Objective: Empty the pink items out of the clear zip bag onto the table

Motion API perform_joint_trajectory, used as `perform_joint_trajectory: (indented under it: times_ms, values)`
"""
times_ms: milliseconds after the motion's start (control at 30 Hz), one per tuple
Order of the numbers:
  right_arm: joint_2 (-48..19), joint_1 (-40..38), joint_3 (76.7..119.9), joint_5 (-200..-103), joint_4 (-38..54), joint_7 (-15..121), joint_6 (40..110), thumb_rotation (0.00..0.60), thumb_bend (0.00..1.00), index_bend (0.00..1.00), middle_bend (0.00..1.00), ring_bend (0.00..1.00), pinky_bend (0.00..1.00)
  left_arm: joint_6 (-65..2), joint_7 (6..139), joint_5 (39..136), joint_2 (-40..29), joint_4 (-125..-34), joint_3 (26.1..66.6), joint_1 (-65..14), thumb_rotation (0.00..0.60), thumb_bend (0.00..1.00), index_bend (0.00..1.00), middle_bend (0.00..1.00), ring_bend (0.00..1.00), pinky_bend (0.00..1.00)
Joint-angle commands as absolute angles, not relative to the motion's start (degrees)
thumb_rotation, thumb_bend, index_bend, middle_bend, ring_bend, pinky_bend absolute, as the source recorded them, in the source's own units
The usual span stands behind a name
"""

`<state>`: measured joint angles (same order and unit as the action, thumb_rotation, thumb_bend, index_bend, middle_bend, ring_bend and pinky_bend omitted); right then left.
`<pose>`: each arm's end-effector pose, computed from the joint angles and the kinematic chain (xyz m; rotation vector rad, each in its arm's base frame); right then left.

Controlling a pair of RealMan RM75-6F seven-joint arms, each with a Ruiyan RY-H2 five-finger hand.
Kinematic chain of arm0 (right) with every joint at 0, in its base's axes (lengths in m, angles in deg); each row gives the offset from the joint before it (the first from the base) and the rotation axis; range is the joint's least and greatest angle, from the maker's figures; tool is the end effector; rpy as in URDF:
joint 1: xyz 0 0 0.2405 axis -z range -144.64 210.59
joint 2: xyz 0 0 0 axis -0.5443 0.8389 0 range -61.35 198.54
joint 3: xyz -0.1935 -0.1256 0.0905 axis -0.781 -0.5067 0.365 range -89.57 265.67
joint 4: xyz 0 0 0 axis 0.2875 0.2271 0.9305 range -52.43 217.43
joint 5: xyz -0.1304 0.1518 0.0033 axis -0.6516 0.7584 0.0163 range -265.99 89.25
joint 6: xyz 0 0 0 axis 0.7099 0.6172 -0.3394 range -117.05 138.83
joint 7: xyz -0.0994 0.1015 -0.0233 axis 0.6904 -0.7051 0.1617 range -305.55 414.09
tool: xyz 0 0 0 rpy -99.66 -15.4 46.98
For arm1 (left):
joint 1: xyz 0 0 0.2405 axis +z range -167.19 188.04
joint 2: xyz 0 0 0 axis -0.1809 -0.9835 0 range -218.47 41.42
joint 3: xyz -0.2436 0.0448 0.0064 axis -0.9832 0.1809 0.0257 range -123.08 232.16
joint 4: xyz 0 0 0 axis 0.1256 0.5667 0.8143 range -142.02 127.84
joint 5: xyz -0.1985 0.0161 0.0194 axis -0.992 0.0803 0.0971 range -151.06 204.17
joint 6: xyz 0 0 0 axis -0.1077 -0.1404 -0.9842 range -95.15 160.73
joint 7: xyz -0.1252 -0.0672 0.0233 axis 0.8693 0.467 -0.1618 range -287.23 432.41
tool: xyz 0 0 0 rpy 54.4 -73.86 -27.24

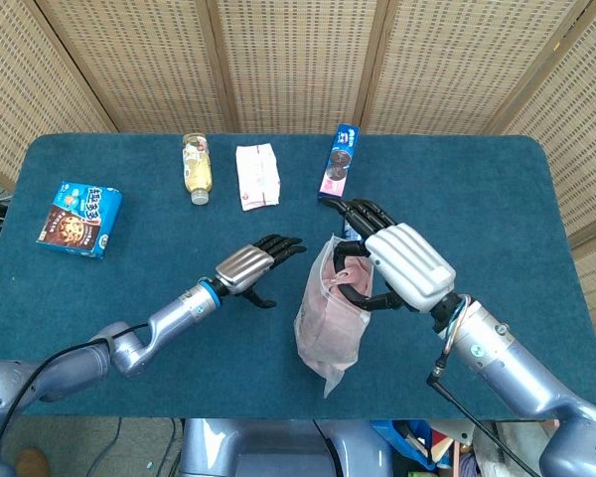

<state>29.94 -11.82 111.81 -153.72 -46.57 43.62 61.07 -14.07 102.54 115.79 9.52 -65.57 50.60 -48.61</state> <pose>-0.0140 -0.2888 0.1970 1.9293 -1.1106 1.3898 -0.0838 0.3772 -0.0597 -2.2251 -1.1001 -1.1711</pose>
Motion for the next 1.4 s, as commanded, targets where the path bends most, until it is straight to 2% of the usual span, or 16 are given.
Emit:
perform_joint_trajectory:
  times_ms: [33,300,600,700,933,1100,1400]
  values:
    - [29.88,-12.39,111.93,-152.63,-46.92,44.63,60.92,0.600,0.64,0.77,0.00,0.00,0.00,-12.20,102.96,115.94,10.00,-65.45,50.52,-50.07,0.600,0.20,0.15,0.00,0.00,0.00]
    - [29.75,-13.82,112.26,-150.24,-47.58,46.85,60.52,0.600,0.64,0.77,0.00,0.00,0.00,-8.34,102.82,114.53,9.86,-67.52,49.96,-52.21,0.600,0.20,0.20,0.00,0.00,0.00]
    - [28.92,-15.22,112.36,-148.24,-47.57,48.57,60.24,0.600,0.64,0.77,0.00,0.00,0.00,-7.95,102.22,113.17,10.85,-66.73,48.88,-52.88,0.600,0.20,0.21,0.00,0.00,0.00]
    - [28.78,-15.43,112.36,-147.67,-47.51,48.94,60.36,0.600,0.64,0.77,0.00,0.00,0.00,-8.10,102.23,112.76,11.34,-66.62,48.47,-53.01,0.600,0.20,0.24,0.00,0.00,0.00]
    - [29.06,-15.30,112.35,-147.30,-47.79,49.27,60.68,0.600,0.64,0.77,0.00,0.00,0.00,-6.84,101.82,112.78,10.75,-67.81,49.11,-53.45,0.600,0.20,0.26,0.00,0.00,0.00]
    - [29.21,-15.24,112.35,-147.43,-47.99,49.41,60.72,0.600,0.64,0.77,0.00,0.00,0.00,-6.37,101.62,112.80,9.86,-68.84,49.50,-53.52,0.600,0.21,0.32,0.00,0.00,0.00]
    - [29.28,-15.22,112.43,-147.34,-47.65,49.12,60.59,0.600,0.64,0.77,0.00,0.00,0.00,-6.47,100.78,111.85,10.24,-68.76,48.76,-53.58,0.600,0.22,0.37,0.00,0.00,0.00]
